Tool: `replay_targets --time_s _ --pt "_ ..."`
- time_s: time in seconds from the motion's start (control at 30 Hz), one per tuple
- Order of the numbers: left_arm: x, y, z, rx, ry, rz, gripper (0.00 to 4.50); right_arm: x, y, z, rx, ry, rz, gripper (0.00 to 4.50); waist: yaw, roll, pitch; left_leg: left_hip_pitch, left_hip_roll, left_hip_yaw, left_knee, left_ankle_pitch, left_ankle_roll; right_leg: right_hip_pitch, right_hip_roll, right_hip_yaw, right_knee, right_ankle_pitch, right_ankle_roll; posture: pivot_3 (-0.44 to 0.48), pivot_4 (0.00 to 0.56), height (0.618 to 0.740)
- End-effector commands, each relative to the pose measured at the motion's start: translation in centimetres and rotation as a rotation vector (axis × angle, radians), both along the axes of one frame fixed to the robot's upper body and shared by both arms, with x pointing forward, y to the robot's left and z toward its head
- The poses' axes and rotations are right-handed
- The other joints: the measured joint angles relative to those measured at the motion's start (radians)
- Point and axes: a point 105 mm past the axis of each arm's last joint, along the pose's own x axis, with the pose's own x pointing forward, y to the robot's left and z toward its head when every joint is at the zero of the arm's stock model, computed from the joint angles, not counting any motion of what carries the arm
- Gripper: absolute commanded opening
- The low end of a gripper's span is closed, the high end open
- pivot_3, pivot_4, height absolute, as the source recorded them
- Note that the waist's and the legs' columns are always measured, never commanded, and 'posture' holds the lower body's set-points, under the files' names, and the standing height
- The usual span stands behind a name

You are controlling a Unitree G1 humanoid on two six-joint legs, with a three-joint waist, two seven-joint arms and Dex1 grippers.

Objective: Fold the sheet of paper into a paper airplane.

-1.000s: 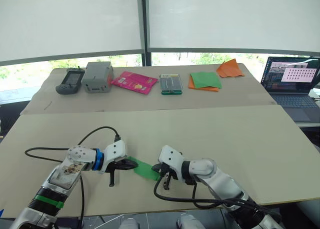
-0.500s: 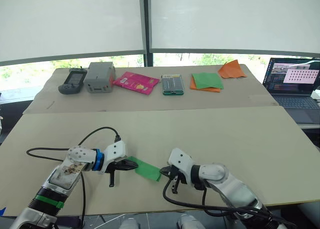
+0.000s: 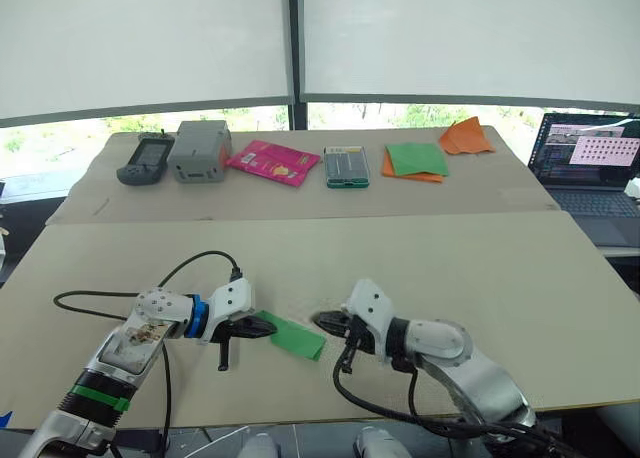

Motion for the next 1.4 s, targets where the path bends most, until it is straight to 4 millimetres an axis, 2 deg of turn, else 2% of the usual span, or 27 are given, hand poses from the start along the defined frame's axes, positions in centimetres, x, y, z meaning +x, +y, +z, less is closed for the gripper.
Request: replay_targets --time_s 0.03,0.13,0.27,0.43,0.57,0.73,0.8,1.03,1.27,1.4 --pt "-0.5 0.8 -1.6 0.056 0.052 0.027 0.0 -0.3 1.0 -1.1 -0.032 -0.016 0.038 0.02 -0.001 -0.001 0.0 0.0 0.0 0.0 0.0 0.0 0.0 0.0 0.0 0.0 0.0 0.0 0.0 0.0 0.15 0.74" --pt "-0.6 0.9 -1.6 0.058 0.051 0.03 0.0 0.1 1.1 -3.0 -0.099 0.006 0.023 0.02 -0.001 -0.001 0.0 0.0 0.0 0.0 0.0 0.0 0.0 0.0 0.0 0.0 0.0 0.0 0.0 0.0 0.15 0.74" --pt "-0.6 1.0 -1.5 0.058 0.049 0.036 0.0 0.2 1.0 -4.4 -0.143 0.028 0.028 0.02 -0.001 0.0 0.0 0.0 0.0 0.0 0.0 0.0 0.001 0.0 0.0 0.0 0.0 0.0 0.0 0.0 0.15 0.74" --pt "-0.6 1.1 -1.3 0.058 0.043 0.044 0.0 -0.2 -0.1 -7.7 -0.291 0.106 0.039 0.02 -0.005 0.0 -0.001 0.0 0.0 0.0 0.0 0.0 0.001 0.0 0.0 0.0 0.0 0.0 0.0 0.0 0.15 0.74" --pt "-0.4 0.9 -1.0 0.036 0.041 0.053 0.0 -0.6 -0.5 -9.2 -0.342 0.17 0.033 0.02 -0.007 0.0 -0.002 0.001 0.0 0.0 0.0 0.0 0.0 0.001 0.0 0.0 0.001 0.0 0.0 0.0 0.15 0.74" --pt "1.1 -1.0 1.8 -0.138 0.065 0.115 0.0 -0.4 -0.7 -9.6 -0.356 0.192 0.01 0.02 -0.008 0.0 -0.002 0.001 0.0 0.0 0.0 0.0 0.0 0.001 0.0 0.0 0.001 0.0 0.0 0.0 0.15 0.74" --pt "1.2 -1.6 2.0 -0.155 0.065 0.113 0.0 -0.4 -0.6 -9.6 -0.354 0.192 0.01 0.02 -0.011 -0.002 -0.002 0.0 0.0 0.0 0.0 0.0 0.0 0.0 0.0 0.0 0.001 0.0 0.0 0.0 0.15 0.74" --pt "0.9 -2.7 0.4 -0.119 0.07 0.078 0.0 -0.4 -0.4 -9.6 -0.352 0.198 0.0 0.02 -0.02 -0.001 -0.002 0.001 0.0 0.0 0.0 0.0 0.001 0.001 0.0 0.0 0.001 0.0 0.0 0.0 0.15 0.74" --pt "0.5 -2.1 -1.7 -0.006 0.034 0.033 0.0 -0.1 -0.4 -9.5 -0.351 0.211 -0.027 0.02 -0.02 -0.001 -0.003 0.001 0.0 0.0 0.0 0.0 0.0 0.001 0.001 0.0 0.001 0.0 0.0 0.0 0.15 0.74" --pt "0.8 -1.8 -2.0 0.008 0.03 0.045 0.0 -0.2 -0.3 -9.3 -0.348 0.216 -0.027 0.02 -0.02 -0.001 -0.004 0.001 0.0 0.0 0.0 0.0 0.0 0.001 0.001 0.0 0.001 0.0 0.0 0.0 0.15 0.74"
